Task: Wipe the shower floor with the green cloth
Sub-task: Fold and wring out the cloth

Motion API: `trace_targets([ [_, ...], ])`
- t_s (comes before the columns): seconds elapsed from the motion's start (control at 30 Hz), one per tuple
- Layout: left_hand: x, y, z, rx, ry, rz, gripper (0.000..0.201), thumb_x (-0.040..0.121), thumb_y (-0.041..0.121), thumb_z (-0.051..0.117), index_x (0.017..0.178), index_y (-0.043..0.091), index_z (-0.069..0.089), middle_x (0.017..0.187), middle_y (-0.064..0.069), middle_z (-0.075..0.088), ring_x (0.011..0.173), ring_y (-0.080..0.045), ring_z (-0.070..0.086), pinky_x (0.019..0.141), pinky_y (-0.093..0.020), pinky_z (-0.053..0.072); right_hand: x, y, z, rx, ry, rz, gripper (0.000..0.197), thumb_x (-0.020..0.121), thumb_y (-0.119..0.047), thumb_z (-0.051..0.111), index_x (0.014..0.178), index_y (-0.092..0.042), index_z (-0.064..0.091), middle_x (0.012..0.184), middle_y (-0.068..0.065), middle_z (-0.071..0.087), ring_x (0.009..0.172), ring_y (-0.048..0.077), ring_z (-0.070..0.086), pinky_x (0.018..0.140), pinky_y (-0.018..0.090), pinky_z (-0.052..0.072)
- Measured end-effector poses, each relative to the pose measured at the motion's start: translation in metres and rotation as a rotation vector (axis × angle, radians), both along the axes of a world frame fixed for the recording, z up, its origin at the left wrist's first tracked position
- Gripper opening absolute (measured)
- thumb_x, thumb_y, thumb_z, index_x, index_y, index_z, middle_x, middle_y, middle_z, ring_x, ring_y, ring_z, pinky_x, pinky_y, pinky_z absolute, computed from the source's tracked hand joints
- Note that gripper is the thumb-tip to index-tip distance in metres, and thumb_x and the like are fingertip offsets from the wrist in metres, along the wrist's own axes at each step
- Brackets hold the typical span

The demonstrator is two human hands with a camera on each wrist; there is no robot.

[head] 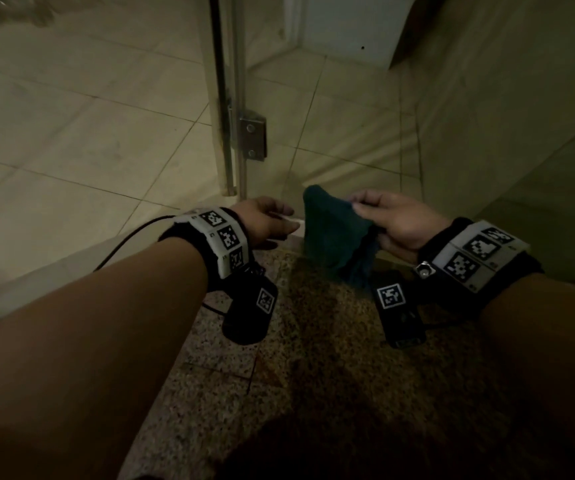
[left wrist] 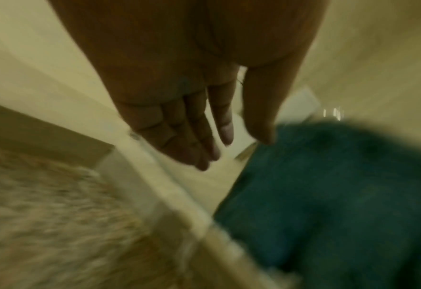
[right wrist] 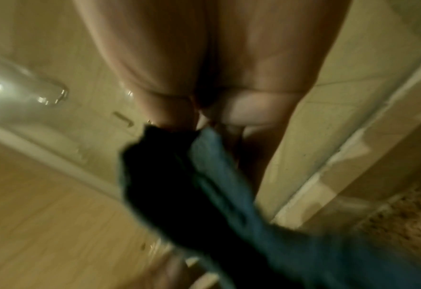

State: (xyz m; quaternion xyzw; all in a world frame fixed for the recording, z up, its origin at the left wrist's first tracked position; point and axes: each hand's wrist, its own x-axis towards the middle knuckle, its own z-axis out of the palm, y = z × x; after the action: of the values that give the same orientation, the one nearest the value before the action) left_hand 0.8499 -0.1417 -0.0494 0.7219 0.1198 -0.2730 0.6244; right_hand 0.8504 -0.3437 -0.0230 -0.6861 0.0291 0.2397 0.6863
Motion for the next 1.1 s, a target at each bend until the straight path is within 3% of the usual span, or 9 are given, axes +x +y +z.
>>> trace_targets([
  [0.1,-0.005,0.005,-0.007,0.052,0.036,-0.112,0.032,0.091,0.017,0.059,0.123,0.016,0.054,0.113,-0.002,0.057,0.102,-0.017,0.054,0.085,-0.029,0.042,-0.002,-0.004,0.004,0.137,0.001,-0.055,0.016,0.094,-0.003,0.04,0.085,-0.009,0.053,0.064,-0.003,0.067,0.057,0.006,0.063,0.054,0.018,0.053],
  [0.23,-0.006,-0.001,-0.008,0.054,0.034,-0.129,0.003,0.09,0.019,0.061,0.089,0.022,0.06,0.09,0.001,0.064,0.083,-0.011,0.06,0.076,-0.025,0.045,-0.002,-0.003,0.003,0.185,0.018,-0.083,0.023,0.098,0.0,0.033,0.086,-0.008,0.052,0.063,-0.002,0.067,0.056,0.006,0.064,0.052,0.018,0.053],
  [0.37,-0.003,-0.007,-0.006,0.12,0.008,-0.122,0.02,0.088,0.018,0.065,0.071,0.022,0.054,0.077,-0.002,0.059,0.07,-0.014,0.055,0.063,-0.023,0.046,0.001,-0.003,-0.003,0.168,0.048,-0.124,0.026,0.099,0.001,0.033,0.084,-0.009,0.051,0.062,-0.001,0.066,0.055,0.006,0.063,0.053,0.019,0.054],
  [0.53,0.003,0.001,0.008,0.112,-0.059,-0.076,0.015,0.084,0.012,0.068,0.083,0.022,0.057,0.086,-0.005,0.059,0.078,-0.02,0.06,0.052,-0.022,0.053,0.003,-0.013,-0.026,-0.556,-0.02,-0.022,0.013,0.099,-0.011,0.046,0.106,-0.013,0.056,0.096,0.005,0.055,0.081,0.015,0.052,0.06,0.02,0.044],
  [0.67,0.005,-0.001,0.02,-0.18,-0.07,-0.07,0.018,0.091,0.005,0.055,0.094,0.021,0.061,0.089,-0.011,0.062,0.076,-0.022,0.062,0.057,-0.024,0.056,-0.007,-0.013,-0.044,-0.565,0.059,0.053,0.021,0.099,-0.009,0.044,0.083,-0.016,0.055,0.099,0.008,0.054,0.071,0.009,0.05,0.047,0.013,0.043],
  [0.77,0.002,-0.011,0.026,-0.314,-0.024,-0.065,0.019,0.093,-0.001,0.047,0.088,0.011,0.06,0.063,-0.002,0.063,0.055,-0.01,0.062,0.05,-0.017,0.054,-0.008,-0.008,-0.04,-0.448,0.088,0.111,0.019,0.095,0.001,0.049,0.098,-0.017,0.054,0.1,0.003,0.055,0.087,0.011,0.053,0.06,0.012,0.048],
  [0.87,0.007,-0.01,0.025,-0.41,0.028,-0.012,0.021,0.093,-0.005,0.044,0.091,0.009,0.06,0.069,-0.003,0.071,0.063,-0.011,0.069,0.062,-0.02,0.056,-0.011,-0.002,-0.035,-0.268,0.099,0.205,0.029,0.088,0.011,0.052,0.098,-0.017,0.053,0.096,0.004,0.057,0.085,0.013,0.055,0.069,0.019,0.049],
  [1.03,0.008,0.002,0.03,-0.504,0.073,0.063,0.022,0.095,0.0,0.041,0.107,0.006,0.058,0.092,-0.007,0.071,0.077,-0.012,0.071,0.066,-0.022,0.058,-0.011,0.004,-0.043,-0.334,-0.021,0.266,0.079,0.058,-0.047,0.085,0.125,-0.02,0.053,0.122,-0.001,0.062,0.116,0.018,0.056,0.103,0.035,0.041],
  [1.1,0.008,0.006,0.032,-0.512,0.075,0.063,0.021,0.097,0.003,0.038,0.101,0.008,0.058,0.087,-0.005,0.072,0.075,-0.012,0.071,0.068,-0.023,0.057,-0.009,0.009,-0.045,-0.308,-0.075,0.193,0.05,0.071,-0.042,0.077,0.113,-0.023,0.058,0.113,0.0,0.064,0.109,0.019,0.058,0.104,0.039,0.042],
])
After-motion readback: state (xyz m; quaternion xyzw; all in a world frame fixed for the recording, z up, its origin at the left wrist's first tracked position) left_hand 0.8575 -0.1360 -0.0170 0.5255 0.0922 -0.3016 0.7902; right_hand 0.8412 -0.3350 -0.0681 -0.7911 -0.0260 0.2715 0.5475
